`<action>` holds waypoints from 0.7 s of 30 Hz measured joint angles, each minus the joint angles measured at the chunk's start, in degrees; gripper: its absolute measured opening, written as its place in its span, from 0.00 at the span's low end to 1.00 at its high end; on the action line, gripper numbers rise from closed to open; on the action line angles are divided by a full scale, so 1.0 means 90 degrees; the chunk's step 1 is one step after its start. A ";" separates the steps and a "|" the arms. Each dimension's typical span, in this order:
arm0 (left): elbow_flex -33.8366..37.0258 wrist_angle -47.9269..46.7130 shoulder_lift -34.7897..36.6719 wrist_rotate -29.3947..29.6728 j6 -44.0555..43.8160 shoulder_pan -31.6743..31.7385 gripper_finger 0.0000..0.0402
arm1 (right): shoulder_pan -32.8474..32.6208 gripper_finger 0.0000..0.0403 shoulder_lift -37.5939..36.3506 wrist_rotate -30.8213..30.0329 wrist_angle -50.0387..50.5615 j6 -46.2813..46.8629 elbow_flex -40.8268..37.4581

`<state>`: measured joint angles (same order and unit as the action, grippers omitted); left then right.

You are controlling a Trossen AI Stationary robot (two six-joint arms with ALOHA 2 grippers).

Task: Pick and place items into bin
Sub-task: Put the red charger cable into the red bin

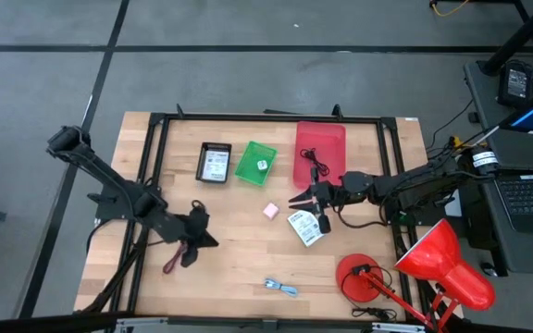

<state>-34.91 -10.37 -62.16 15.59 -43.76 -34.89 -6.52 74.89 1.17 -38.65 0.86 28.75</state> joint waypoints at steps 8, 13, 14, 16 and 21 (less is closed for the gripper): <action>-0.1654 -0.2870 -0.1212 -0.0968 -0.1493 -0.0219 0.00 | -0.0010 0.13 0.0011 0.0002 0.0152 0.0697 0.0000; -0.2351 -0.4054 -0.1710 -0.1033 -0.2442 -0.0649 0.01 | -0.0114 0.13 0.0258 -0.0002 0.0139 0.0854 -0.0003; -0.2438 -0.4244 -0.1786 -0.1036 -0.2591 -0.0739 0.01 | -0.0144 0.13 0.0321 -0.0002 0.0150 0.0852 -0.0007; -0.2522 -0.4534 -0.1904 -0.1038 -0.2895 -0.0918 0.01 | -0.0184 0.13 0.0463 0.0000 0.0055 0.0849 -0.0007; -0.2522 -0.5129 -0.2058 -0.1036 -0.3729 -0.1301 0.01 | -0.0255 0.13 0.0729 -0.0008 -0.0563 0.0672 -0.0010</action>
<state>-57.60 -56.53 -80.68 6.26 -77.32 -46.61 -8.82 81.45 1.10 -43.73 6.92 28.67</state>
